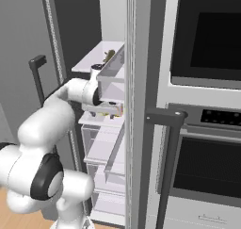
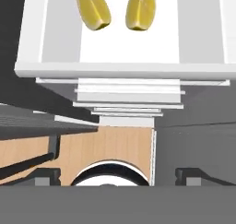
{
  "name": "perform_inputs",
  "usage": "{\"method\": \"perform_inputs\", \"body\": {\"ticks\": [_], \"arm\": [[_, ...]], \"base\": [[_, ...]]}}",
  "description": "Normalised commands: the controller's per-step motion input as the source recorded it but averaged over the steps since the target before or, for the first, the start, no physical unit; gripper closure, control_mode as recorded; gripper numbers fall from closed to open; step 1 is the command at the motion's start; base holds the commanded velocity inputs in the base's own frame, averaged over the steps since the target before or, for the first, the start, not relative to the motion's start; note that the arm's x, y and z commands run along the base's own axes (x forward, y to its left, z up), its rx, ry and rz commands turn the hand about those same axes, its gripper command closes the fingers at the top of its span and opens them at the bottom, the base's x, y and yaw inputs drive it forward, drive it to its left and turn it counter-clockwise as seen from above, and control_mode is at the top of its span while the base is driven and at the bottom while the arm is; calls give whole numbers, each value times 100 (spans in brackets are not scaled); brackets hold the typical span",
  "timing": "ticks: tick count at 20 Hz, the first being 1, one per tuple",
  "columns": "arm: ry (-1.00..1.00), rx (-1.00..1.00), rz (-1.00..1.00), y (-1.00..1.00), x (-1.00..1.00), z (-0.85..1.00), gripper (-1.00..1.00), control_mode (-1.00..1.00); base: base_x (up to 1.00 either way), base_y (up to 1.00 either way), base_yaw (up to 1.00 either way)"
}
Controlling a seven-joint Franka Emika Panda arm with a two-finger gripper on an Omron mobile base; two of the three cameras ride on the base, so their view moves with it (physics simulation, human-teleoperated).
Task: Place one lemon wedge and one fish in each tupperware on the nearby counter, to pack two identical lunches.
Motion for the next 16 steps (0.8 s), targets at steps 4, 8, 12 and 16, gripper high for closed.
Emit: {"method": "perform_inputs", "body": {"ticks": [4, 8, 12, 16], "arm": [[6, 0, 2, -45, 100, 0, -100, -100], [2, 0, 1, -8, 92, -13, -100, -100], [0, 0, 1, 0, 43, -37, -100, -100], [-2, 0, 0, 0, 2, -33, -100, -100]], "base": [[0, 0, 0], [0, 0, 0], [0, 0, 0], [0, 0, 0]]}}
